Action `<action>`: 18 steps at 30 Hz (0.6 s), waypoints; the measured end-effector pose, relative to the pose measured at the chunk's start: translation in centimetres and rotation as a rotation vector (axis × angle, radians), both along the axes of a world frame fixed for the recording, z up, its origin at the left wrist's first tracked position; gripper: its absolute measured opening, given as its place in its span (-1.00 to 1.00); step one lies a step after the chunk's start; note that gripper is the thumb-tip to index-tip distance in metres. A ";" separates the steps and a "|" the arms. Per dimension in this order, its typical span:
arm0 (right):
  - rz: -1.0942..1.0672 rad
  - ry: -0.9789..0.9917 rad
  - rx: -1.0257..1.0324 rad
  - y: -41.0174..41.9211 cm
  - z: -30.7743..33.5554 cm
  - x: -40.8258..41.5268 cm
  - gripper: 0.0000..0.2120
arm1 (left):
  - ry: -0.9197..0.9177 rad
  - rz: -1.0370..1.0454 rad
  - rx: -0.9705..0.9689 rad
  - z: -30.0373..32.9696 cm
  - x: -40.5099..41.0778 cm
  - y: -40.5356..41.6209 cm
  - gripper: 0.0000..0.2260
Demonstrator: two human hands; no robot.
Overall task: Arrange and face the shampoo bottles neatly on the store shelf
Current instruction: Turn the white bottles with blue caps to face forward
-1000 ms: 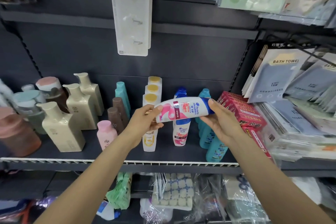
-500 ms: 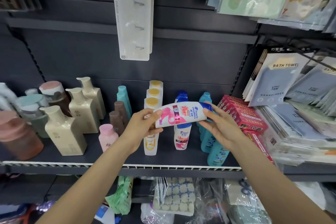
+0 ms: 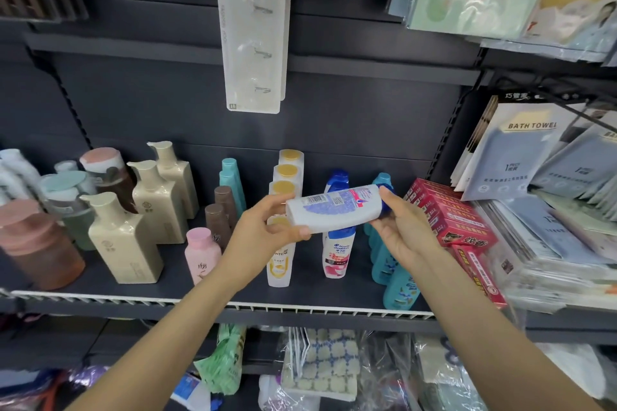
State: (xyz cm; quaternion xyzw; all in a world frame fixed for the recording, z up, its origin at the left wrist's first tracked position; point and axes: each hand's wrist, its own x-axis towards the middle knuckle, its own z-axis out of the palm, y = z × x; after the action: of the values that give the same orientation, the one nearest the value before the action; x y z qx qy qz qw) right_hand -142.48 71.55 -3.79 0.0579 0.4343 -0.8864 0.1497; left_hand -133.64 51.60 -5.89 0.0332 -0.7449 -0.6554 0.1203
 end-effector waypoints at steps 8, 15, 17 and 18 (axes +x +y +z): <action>0.248 0.223 0.175 1.6 -0.6 -0.1 -0.65 | 0.110 0.060 -0.173 -0.8 0.5 -0.7 -0.69; 0.186 0.164 0.124 1.4 -0.2 0.0 -0.68 | 0.475 0.088 -0.728 -1.6 0.2 -0.6 -0.55; 0.146 0.128 0.098 1.3 -0.3 0.1 -0.70 | 0.481 0.113 -0.722 -1.5 0.1 -0.5 -0.55; 0.135 0.113 0.097 1.3 -0.3 0.2 -0.74 | 0.482 0.118 -0.720 -1.5 0.0 -0.4 -0.56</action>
State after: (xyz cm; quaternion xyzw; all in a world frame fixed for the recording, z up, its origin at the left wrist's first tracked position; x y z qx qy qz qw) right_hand -142.33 72.88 -4.11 -0.0144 0.4872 -0.8541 0.1814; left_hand -133.59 51.15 -7.35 -0.1223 -0.8734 -0.3348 0.3319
